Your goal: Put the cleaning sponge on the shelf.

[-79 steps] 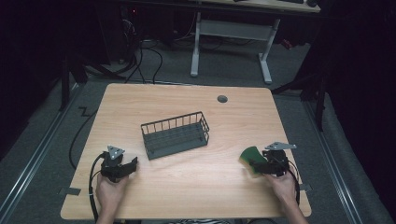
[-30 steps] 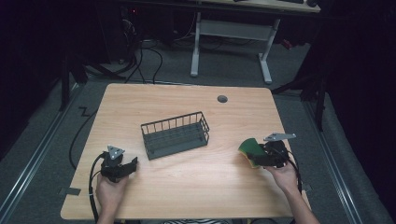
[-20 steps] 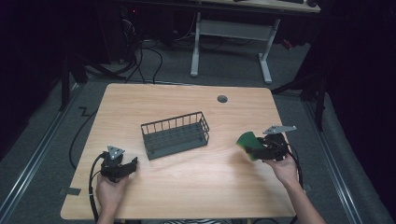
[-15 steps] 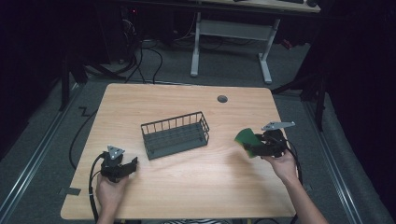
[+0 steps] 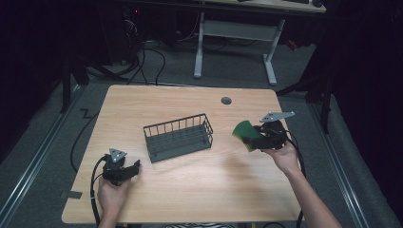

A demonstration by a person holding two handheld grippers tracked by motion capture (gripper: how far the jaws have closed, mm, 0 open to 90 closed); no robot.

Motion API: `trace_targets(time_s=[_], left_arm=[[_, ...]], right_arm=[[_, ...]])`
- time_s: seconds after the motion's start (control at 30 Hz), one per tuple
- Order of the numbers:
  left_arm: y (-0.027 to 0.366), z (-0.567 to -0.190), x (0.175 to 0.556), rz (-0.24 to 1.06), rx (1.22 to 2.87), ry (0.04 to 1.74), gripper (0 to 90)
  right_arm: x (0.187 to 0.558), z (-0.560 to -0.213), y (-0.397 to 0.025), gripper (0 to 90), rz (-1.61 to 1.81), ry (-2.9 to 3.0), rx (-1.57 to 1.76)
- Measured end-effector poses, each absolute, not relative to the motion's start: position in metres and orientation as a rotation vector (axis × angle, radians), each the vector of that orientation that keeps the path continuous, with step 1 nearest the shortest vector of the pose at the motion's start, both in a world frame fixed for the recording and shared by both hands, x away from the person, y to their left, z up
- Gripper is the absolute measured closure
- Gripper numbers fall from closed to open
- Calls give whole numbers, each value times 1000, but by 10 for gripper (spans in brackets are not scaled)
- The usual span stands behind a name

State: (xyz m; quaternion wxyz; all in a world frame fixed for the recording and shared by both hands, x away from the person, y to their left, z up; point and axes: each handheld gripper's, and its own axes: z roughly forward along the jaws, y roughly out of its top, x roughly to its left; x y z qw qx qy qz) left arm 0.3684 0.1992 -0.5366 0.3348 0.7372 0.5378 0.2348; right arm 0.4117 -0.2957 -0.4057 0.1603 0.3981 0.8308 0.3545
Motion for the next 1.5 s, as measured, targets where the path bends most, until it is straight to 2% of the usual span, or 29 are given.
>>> trace_targets(time_s=[0.7,1.17,1.5], left_arm=[[200,-537,369,606,1916,1407,335],[199,-537,369,611,1923,1404,336],[199,-537,369,611,1924,1404,336]], right_arm=[[451,-372,-236,307,995,2457,915],[489,-375,-179,307,988,2528,749],[498,-389,-154,306,937,2585,686]])
